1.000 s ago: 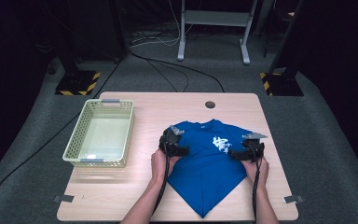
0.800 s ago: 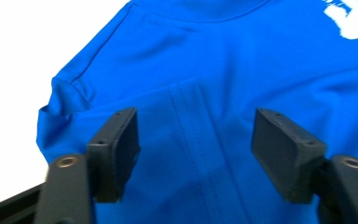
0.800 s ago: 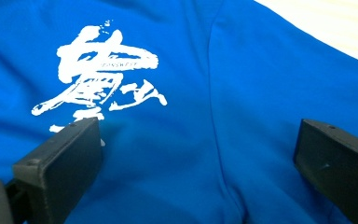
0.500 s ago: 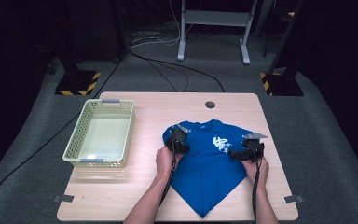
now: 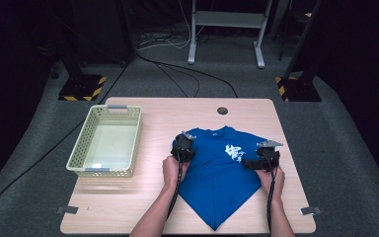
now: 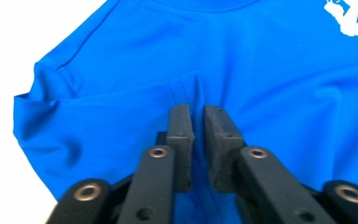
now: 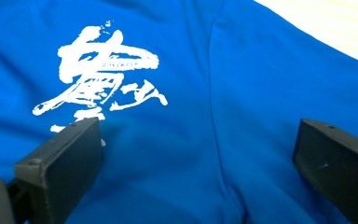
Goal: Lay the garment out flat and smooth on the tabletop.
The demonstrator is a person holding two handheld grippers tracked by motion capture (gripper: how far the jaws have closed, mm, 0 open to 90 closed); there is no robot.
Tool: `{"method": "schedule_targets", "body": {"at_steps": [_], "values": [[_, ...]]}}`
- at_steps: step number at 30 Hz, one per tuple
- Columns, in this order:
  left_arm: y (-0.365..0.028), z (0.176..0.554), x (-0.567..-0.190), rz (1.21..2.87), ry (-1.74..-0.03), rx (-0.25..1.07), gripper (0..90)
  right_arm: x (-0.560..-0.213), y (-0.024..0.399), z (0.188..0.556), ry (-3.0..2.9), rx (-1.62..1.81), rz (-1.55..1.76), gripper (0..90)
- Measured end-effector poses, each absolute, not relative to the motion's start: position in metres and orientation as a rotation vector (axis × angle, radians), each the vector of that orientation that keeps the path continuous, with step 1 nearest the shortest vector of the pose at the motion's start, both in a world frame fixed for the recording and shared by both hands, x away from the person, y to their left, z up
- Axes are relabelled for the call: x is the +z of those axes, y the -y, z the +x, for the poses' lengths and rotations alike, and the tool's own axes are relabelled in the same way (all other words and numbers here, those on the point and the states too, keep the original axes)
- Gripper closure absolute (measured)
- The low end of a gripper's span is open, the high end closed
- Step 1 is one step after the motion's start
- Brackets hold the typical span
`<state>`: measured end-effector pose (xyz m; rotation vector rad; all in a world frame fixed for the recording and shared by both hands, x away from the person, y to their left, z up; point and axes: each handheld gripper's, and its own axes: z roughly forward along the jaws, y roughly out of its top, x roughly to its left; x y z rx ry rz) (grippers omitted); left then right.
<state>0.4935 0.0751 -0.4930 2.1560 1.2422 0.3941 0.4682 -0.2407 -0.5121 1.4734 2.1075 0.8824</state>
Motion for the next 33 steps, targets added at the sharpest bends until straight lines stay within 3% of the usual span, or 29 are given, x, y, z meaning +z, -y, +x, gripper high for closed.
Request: {"method": "schedule_targets", "body": {"at_steps": [18,33], "values": [[-0.094,0.494,-0.477,2.119,-1.244,0.443,85.9,-0.512,0.241,0.468,-2.107,0.882,1.473,0.9],[-0.14,0.489,-0.465,2.027,-1.321,0.509,85.9,-0.512,0.241,0.468,-2.106,0.882,1.474,1.1]]}}
